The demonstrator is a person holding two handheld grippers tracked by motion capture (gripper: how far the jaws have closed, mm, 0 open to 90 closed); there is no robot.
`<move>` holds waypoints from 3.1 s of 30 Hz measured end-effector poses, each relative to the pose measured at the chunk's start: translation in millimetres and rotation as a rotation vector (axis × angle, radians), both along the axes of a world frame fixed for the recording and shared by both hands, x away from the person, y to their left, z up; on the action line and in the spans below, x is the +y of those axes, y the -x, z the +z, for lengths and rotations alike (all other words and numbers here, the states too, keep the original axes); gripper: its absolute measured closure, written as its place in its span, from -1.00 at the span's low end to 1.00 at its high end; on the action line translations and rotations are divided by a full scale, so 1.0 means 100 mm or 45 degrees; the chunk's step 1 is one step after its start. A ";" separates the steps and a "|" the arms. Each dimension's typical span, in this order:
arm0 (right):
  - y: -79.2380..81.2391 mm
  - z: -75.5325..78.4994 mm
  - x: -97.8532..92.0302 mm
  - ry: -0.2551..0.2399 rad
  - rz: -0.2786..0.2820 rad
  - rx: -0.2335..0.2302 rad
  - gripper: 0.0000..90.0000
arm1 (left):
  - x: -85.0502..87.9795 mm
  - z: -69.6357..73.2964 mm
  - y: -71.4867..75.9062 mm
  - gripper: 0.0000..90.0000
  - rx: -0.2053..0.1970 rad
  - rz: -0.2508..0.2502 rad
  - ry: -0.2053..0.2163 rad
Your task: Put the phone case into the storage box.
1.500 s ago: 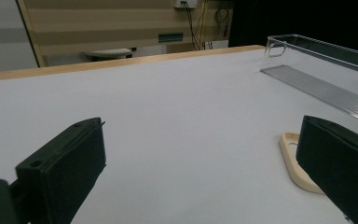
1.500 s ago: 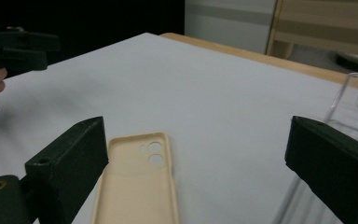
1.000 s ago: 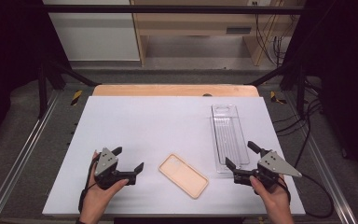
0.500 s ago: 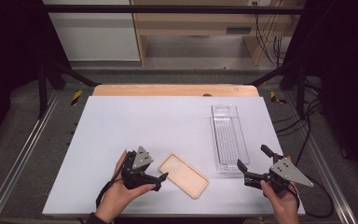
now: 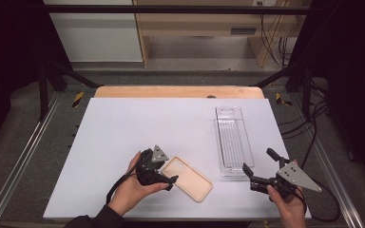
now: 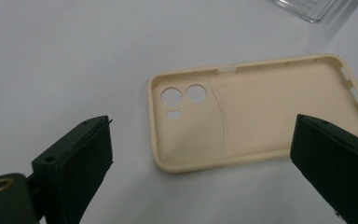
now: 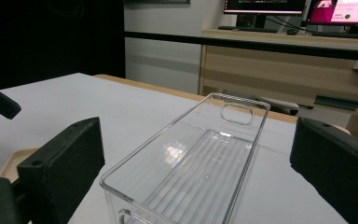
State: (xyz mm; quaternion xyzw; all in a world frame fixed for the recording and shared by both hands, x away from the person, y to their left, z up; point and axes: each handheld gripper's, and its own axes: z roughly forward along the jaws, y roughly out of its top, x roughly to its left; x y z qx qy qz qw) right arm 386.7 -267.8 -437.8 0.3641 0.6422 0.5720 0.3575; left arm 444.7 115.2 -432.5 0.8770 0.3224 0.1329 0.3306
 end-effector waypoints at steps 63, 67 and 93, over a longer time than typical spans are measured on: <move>0.01 -0.05 0.11 0.055 0.031 0.018 -0.92 | -0.04 -0.23 -0.57 0.82 0.343 0.101 -0.121; 0.01 -0.05 0.11 0.055 0.029 0.022 -0.92 | -0.06 -0.23 -0.55 0.88 0.326 0.100 -0.141; 0.02 0.00 0.16 0.059 0.049 0.034 -0.92 | 0.09 0.06 -0.52 0.95 0.192 0.195 -0.118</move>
